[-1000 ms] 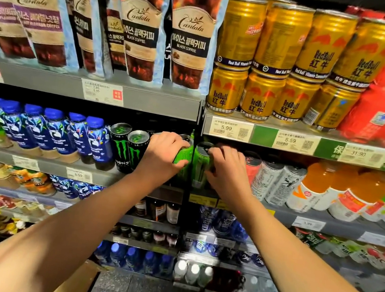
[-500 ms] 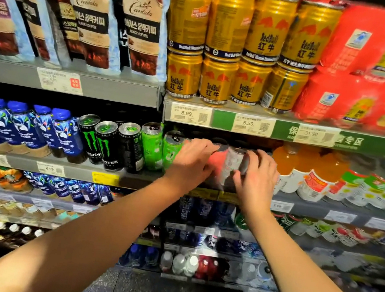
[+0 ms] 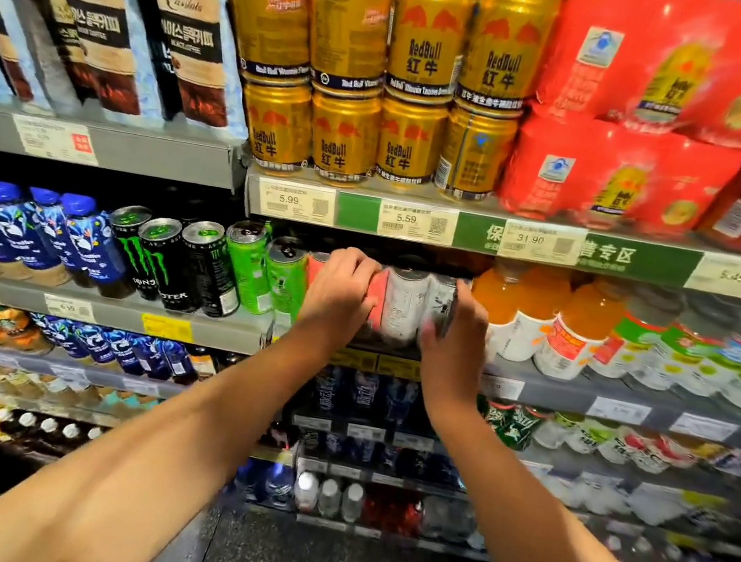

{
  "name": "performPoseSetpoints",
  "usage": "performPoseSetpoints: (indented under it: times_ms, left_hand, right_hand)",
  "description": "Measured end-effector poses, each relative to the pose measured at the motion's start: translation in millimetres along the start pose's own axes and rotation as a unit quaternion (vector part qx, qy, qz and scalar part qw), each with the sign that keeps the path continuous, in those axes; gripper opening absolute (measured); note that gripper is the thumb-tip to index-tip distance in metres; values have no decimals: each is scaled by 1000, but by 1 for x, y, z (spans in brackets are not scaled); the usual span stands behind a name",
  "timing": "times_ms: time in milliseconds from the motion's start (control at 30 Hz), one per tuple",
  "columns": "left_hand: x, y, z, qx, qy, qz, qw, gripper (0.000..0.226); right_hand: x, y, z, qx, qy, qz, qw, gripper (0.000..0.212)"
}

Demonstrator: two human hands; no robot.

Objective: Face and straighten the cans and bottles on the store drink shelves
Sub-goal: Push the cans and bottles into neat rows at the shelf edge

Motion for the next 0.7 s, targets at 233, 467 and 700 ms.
performPoseSetpoints:
  times_ms: [233,467,700]
  left_hand:
    - [43,17,55,-316,46,346,882,28]
    - [62,14,49,-358,68,309,879,31]
    - [74,26,60,-347,71,351,867,25]
  right_hand:
    - [22,34,22,85,-73,-132,985,70]
    - [33,50,23,104,-118,-156,975,63]
    - [3,77,31,103,-72,-201,972,37]
Point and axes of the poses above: each hand's wrist, its own z-axis away from the middle knuckle, its own x-axis out of the palm, y = z × x, the point moved 8 cm from there along -z, towards the middle knuckle, and after that the axes turned 13 degrees about -y, right-handed, at the moved point
